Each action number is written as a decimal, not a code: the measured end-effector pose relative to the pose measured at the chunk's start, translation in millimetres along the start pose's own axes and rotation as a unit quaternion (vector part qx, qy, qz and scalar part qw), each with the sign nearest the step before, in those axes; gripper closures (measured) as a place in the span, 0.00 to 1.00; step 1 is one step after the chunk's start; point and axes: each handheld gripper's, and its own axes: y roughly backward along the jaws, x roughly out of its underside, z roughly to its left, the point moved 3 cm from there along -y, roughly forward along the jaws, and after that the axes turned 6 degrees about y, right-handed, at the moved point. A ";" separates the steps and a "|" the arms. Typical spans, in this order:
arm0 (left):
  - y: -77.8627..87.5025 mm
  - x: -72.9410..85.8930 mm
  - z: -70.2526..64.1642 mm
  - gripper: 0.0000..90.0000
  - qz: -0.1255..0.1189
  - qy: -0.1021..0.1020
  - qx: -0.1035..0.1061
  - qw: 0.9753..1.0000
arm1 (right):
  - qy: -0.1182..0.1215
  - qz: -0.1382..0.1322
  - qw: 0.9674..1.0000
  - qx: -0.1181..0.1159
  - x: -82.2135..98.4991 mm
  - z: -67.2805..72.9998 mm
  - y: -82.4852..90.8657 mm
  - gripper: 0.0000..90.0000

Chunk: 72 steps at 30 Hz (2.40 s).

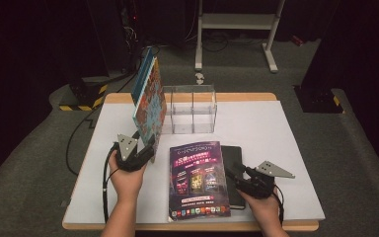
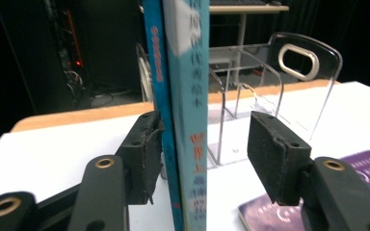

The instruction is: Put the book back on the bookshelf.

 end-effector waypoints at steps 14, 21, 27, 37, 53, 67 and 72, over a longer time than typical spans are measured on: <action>17.2 14.2 10.1 0.45 0.024 0.020 0.023 0.999 | 0.004 0.001 1.000 0.004 0.3 -0.2 0.2 0.56; 26.2 25.1 13.2 0.42 0.063 0.011 0.034 0.997 | 0.007 0.002 1.000 0.006 0.3 -0.2 0.4 0.56; 33.0 38.3 20.3 0.32 0.091 0.007 0.028 0.995 | 0.014 0.003 1.000 0.012 0.5 -0.5 0.2 0.55; 45.6 70.3 9.6 0.23 0.166 0.029 0.063 0.984 | 0.032 0.016 0.999 0.018 2.4 -1.2 -1.9 0.53; 26.8 110.4 -28.4 0.11 0.259 0.033 0.104 0.960 | 0.083 0.067 0.993 0.041 6.9 5.3 -10.9 0.45; 23.4 118.6 -28.2 0.00 0.309 0.100 0.107 0.940 | 0.099 0.079 0.990 0.065 21.2 9.4 3.6 0.44; 21.8 119.4 -28.4 0.00 0.311 0.122 0.103 0.937 | 0.096 0.075 0.991 0.062 20.3 7.3 2.9 0.44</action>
